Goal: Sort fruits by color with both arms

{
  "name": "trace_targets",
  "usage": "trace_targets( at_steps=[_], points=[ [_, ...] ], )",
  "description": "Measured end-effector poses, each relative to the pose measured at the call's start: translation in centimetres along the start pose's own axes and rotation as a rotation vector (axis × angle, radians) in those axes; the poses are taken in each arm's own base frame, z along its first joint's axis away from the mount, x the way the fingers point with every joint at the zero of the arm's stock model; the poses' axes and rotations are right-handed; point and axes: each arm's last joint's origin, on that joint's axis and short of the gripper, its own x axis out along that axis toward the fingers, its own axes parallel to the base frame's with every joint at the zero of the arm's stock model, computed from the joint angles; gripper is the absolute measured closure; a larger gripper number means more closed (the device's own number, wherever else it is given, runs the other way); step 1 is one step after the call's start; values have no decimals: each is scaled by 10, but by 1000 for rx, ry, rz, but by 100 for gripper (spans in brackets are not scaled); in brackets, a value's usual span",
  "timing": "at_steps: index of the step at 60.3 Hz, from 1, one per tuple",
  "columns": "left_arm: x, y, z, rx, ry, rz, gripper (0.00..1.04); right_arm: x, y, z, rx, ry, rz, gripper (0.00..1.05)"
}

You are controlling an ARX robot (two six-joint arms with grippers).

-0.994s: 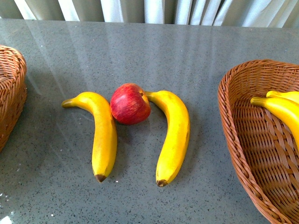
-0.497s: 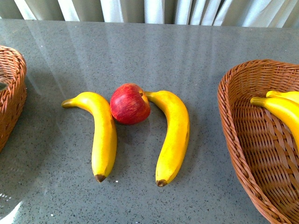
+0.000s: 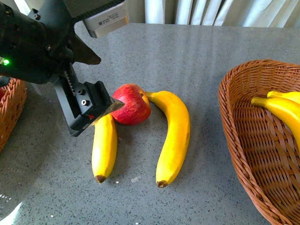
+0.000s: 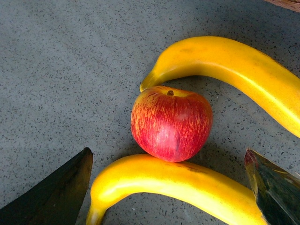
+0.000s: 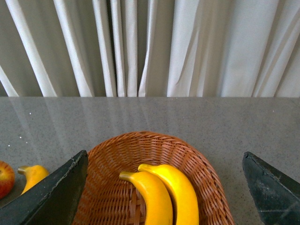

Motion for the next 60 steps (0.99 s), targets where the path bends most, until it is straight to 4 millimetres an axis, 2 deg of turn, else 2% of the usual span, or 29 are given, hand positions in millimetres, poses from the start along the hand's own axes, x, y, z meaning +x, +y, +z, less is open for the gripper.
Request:
trace_targets(
  at_steps=[15, 48, 60],
  points=[
    [23, 3, -4, -14, 56, -17, 9, 0, 0, 0, 0, 0, 0, 9],
    [46, -2, 1, 9, 70, -62, 9, 0, 0, 0, 0, 0, 0, 9],
    [53, -5, -4, 34, 91, -91, 9, 0, 0, 0, 0, 0, 0, 9]
  ],
)
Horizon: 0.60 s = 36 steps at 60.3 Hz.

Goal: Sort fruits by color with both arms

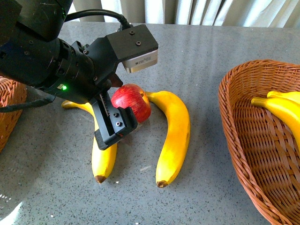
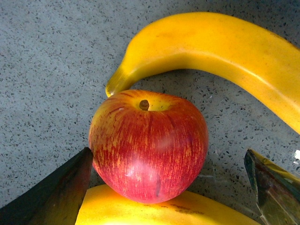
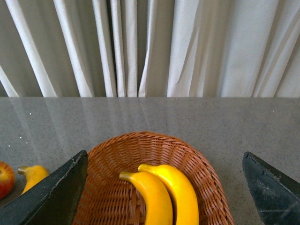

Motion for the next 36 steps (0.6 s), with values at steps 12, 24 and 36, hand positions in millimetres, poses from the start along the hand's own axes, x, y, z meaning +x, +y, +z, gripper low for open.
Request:
trace_targets(
  at_steps=[12, 24, 36],
  points=[
    [1, 1, 1, 30, 13, -23, 9, 0, 0, 0, 0, 0, 0, 9],
    [2, 2, 1, 43, 11, -31, 9, 0, 0, 0, 0, 0, 0, 9],
    [2, 2, 1, 44, 11, -31, 9, 0, 0, 0, 0, 0, 0, 9]
  ],
)
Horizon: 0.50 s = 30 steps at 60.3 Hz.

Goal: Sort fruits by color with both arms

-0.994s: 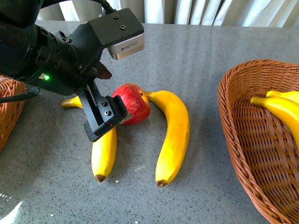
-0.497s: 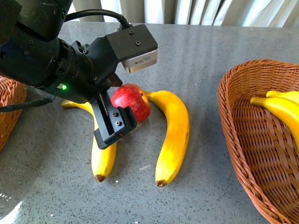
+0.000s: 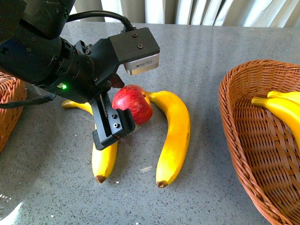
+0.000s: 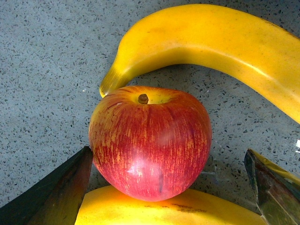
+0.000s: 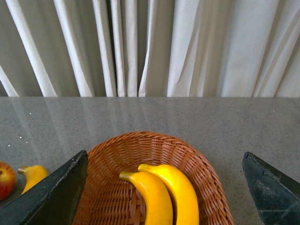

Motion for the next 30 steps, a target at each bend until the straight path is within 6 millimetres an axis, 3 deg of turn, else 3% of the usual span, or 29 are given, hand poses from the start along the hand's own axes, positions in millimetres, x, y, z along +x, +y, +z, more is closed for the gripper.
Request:
trace_targets(
  at_steps=[30],
  points=[
    [-6, -3, -12, -77, -102, 134, 9, 0, 0, 0, 0, 0, 0, 9]
  ],
)
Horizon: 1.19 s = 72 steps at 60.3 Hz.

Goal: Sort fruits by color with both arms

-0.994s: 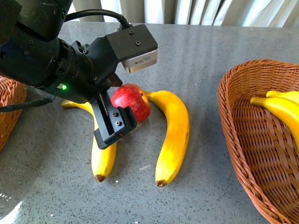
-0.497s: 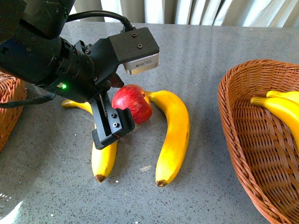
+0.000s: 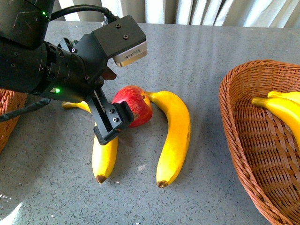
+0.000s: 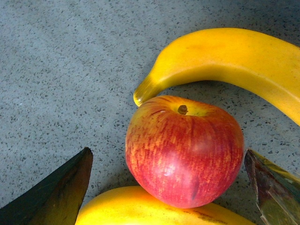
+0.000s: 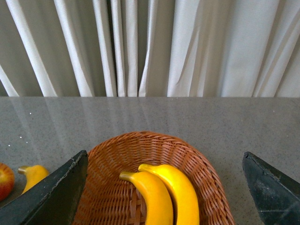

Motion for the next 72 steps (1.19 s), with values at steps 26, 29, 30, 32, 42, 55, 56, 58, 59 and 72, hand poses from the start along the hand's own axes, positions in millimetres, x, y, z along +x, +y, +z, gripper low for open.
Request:
trace_targets(
  at_steps=[26, 29, 30, 32, 42, 55, 56, 58, 59, 72],
  points=[
    [12, -12, 0, -8, 21, -26, 9, 0, 0, 0, 0, 0, 0, 9],
    [13, -11, 1, -5, 22, -18, 9, 0, 0, 0, 0, 0, 0, 9],
    [14, -10, 1, -5, 23, -17, 9, 0, 0, 0, 0, 0, 0, 9],
    [15, -10, 3, -3, 21, -13, 9, 0, 0, 0, 0, 0, 0, 9],
    [20, -6, 4, -6, 17, 0, 9, 0, 0, 0, 0, 0, 0, 9],
    [24, -6, 2, -11, 27, -5, 9, 0, 0, 0, 0, 0, 0, 9],
    [25, -6, 1, -12, 28, -5, 9, 0, 0, 0, 0, 0, 0, 9],
    [25, -7, 1, -13, 30, -7, 9, 0, 0, 0, 0, 0, 0, 9],
    [25, -7, 1, -14, 31, -7, 9, 0, 0, 0, 0, 0, 0, 9],
    [26, -6, 1, -24, 23, -2, 24, 0, 0, 0, 0, 0, 0, 9]
  ],
)
